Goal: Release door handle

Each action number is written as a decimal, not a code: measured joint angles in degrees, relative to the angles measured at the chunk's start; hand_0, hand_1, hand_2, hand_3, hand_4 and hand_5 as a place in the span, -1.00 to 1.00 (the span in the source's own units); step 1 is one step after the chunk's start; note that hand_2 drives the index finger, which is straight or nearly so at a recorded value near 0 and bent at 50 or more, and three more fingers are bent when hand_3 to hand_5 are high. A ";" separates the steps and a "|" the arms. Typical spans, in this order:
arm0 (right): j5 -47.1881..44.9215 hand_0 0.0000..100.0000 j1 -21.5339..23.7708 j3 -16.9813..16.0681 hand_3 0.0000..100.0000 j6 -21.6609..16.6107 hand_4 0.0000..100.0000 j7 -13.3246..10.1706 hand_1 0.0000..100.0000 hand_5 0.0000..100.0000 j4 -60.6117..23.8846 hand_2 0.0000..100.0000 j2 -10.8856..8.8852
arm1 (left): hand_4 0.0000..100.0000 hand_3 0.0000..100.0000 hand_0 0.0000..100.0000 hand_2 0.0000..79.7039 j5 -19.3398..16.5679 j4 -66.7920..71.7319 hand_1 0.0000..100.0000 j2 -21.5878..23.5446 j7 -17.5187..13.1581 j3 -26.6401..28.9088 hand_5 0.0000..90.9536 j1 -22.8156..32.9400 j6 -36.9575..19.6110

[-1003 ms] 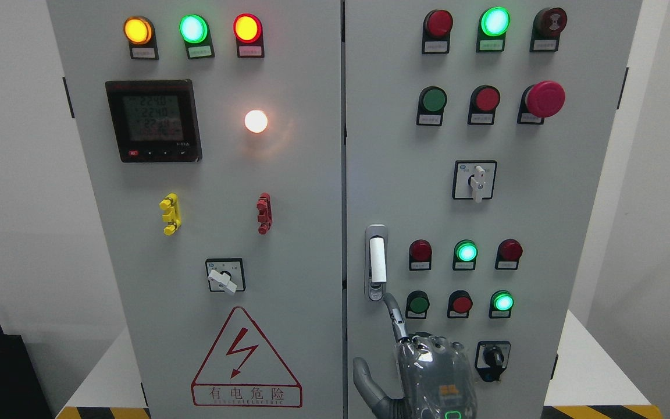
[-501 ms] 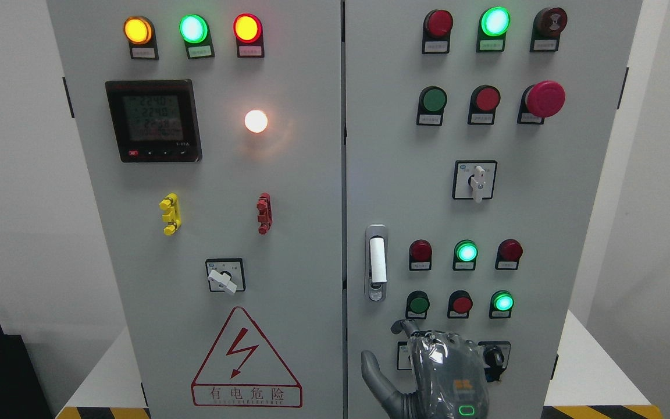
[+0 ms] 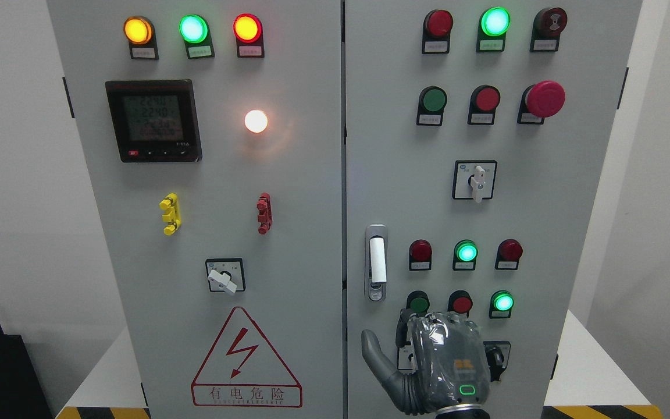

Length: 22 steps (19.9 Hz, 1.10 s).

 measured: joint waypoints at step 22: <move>4.14 -0.35 -8.23 -0.33 1.00 1.80 1.00 3.98 -0.96 0.92 4.10 1.00 0.01 | -1.00 -1.00 -0.76 -1.00 0.00 0.00 -0.22 0.00 0.00 0.00 -1.00 0.00 0.00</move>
